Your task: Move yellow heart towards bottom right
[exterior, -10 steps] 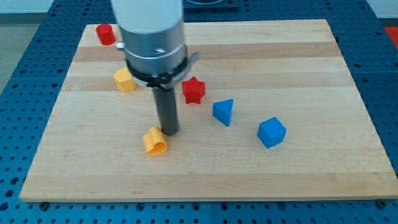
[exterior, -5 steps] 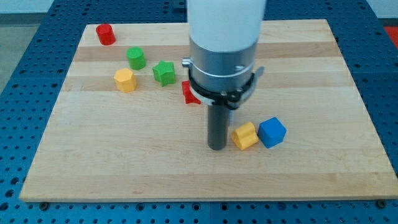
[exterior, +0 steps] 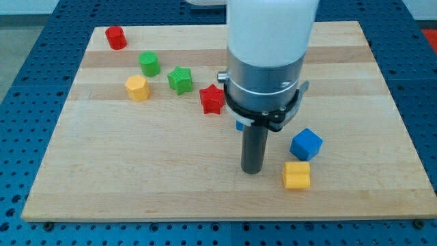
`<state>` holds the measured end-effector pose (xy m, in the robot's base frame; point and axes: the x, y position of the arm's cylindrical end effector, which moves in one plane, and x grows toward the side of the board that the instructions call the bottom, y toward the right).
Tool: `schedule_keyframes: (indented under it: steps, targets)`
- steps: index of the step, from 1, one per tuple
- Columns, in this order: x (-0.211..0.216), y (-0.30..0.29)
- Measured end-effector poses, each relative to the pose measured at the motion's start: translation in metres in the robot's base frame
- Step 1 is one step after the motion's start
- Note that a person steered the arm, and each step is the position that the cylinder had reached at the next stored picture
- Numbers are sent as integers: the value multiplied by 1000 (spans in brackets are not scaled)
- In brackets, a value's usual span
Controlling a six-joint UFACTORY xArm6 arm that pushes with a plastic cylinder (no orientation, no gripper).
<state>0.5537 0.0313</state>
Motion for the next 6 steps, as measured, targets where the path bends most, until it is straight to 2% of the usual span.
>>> schedule_keyframes:
  steps: [2, 3, 5, 6]
  targets:
    - [14, 128]
    - [13, 112]
    - [53, 97]
    - [60, 131]
